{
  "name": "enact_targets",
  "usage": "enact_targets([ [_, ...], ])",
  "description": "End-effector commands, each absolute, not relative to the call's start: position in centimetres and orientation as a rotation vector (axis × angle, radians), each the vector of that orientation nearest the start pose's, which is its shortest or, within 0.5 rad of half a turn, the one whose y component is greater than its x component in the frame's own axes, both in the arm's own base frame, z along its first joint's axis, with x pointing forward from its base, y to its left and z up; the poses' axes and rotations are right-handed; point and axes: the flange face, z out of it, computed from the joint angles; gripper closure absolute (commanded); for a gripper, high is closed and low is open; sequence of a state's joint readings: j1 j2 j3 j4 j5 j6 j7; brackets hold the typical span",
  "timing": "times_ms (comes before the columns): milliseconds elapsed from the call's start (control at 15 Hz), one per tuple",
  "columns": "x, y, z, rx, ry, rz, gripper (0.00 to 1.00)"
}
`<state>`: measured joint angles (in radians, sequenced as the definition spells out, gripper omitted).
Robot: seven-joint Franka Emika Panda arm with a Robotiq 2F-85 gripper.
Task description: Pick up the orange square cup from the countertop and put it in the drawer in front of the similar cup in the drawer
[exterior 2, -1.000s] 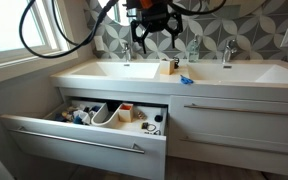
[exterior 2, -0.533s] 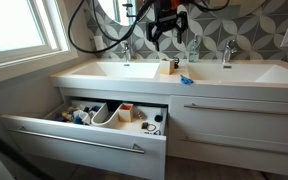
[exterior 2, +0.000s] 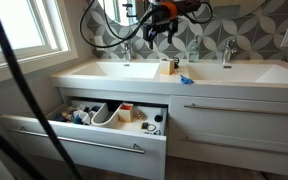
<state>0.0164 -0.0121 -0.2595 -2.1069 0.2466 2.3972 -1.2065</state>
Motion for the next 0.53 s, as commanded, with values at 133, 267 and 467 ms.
enact_targets([
  [133, 55.24, -13.65, 45.46, -2.891, -1.227, -0.563, 0.00],
  [267, 55.24, -13.65, 45.45, -2.890, -1.226, -0.563, 0.00],
  [467, 55.24, -13.65, 45.45, -2.890, -1.226, -0.563, 0.00],
])
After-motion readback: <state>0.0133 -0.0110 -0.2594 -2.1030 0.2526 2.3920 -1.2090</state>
